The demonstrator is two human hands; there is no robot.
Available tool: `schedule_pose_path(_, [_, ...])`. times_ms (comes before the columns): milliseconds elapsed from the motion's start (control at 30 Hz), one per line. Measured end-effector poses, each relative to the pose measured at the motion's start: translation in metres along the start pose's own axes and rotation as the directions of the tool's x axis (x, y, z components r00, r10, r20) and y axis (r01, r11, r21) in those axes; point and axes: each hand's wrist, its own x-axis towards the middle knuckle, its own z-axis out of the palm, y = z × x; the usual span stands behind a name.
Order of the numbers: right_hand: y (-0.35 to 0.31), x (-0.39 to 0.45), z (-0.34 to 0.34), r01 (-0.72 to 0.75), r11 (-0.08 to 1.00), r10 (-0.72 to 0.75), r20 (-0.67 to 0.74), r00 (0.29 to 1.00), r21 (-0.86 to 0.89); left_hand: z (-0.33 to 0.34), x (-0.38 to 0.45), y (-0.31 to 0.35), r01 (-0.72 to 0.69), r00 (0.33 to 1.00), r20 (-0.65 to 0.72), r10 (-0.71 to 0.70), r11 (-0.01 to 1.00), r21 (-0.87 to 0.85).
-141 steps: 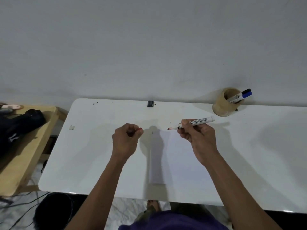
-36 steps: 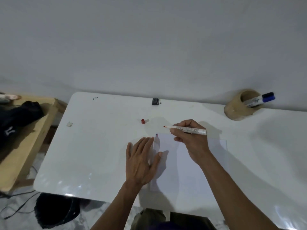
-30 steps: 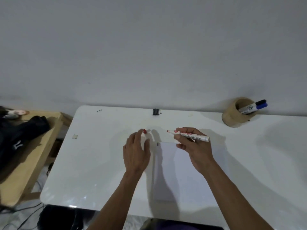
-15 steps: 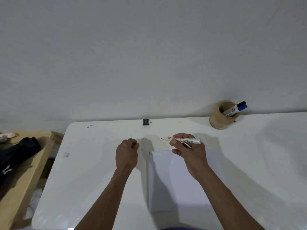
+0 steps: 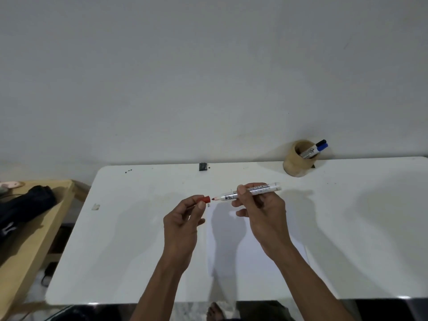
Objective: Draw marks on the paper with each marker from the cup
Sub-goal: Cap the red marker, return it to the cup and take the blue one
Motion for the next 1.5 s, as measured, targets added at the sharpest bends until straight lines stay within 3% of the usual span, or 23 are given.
schedule_pose_path(633, [0.002, -0.058, -0.020, 0.012, 0.999, -0.014, -0.046, 0.999, -0.036, 0.009, -0.050, -0.005, 0.016, 0.986, 0.164, -0.018, 1.000, 0.010])
schedule_pose_path(800, [-0.003, -0.047, -0.041, -0.021, 0.999, 0.023, -0.036, 0.999, 0.044, 0.029, -0.045, 0.000, -0.017, 0.979, 0.204, 0.005, 0.998, 0.060])
schedule_pose_path(933, [-0.012, -0.029, -0.071, -0.076, 0.972, 0.093, -0.070, 0.993, 0.223, 0.046, -0.031, 0.003, -0.045, 0.977, 0.211, 0.021, 0.993, 0.106])
schedule_pose_path(967, [-0.015, -0.023, -0.083, -0.050, 0.979, 0.068, -0.087, 0.994, 0.196, 0.049, -0.027, 0.004, -0.048, 0.976, 0.215, 0.022, 0.992, 0.117])
schedule_pose_path(1033, [-0.020, -0.009, -0.108, 0.008, 1.000, -0.010, -0.047, 0.999, -0.027, 0.060, -0.017, 0.007, -0.070, 0.972, 0.232, 0.032, 0.985, 0.155])
schedule_pose_path(1100, [-0.024, 0.006, -0.127, 0.076, 0.955, -0.062, 0.056, 0.996, -0.288, 0.077, -0.009, 0.012, -0.100, 0.967, 0.249, 0.053, 0.978, 0.183])
schedule_pose_path(1200, [-0.026, 0.030, -0.146, 0.160, 0.856, -0.094, 0.157, 0.983, -0.491, 0.114, 0.003, 0.024, -0.183, 0.953, 0.282, 0.114, 0.955, 0.234])
schedule_pose_path(1367, [-0.024, 0.065, -0.170, 0.195, 0.786, -0.070, 0.228, 0.971, -0.587, 0.182, 0.021, 0.034, -0.315, 0.918, 0.350, 0.186, 0.877, 0.362])
schedule_pose_path(1500, [-0.026, 0.089, -0.194, 0.252, 0.805, -0.145, 0.234, 0.961, -0.536, 0.219, 0.037, 0.027, -0.280, 0.935, 0.324, 0.145, 0.863, 0.421])
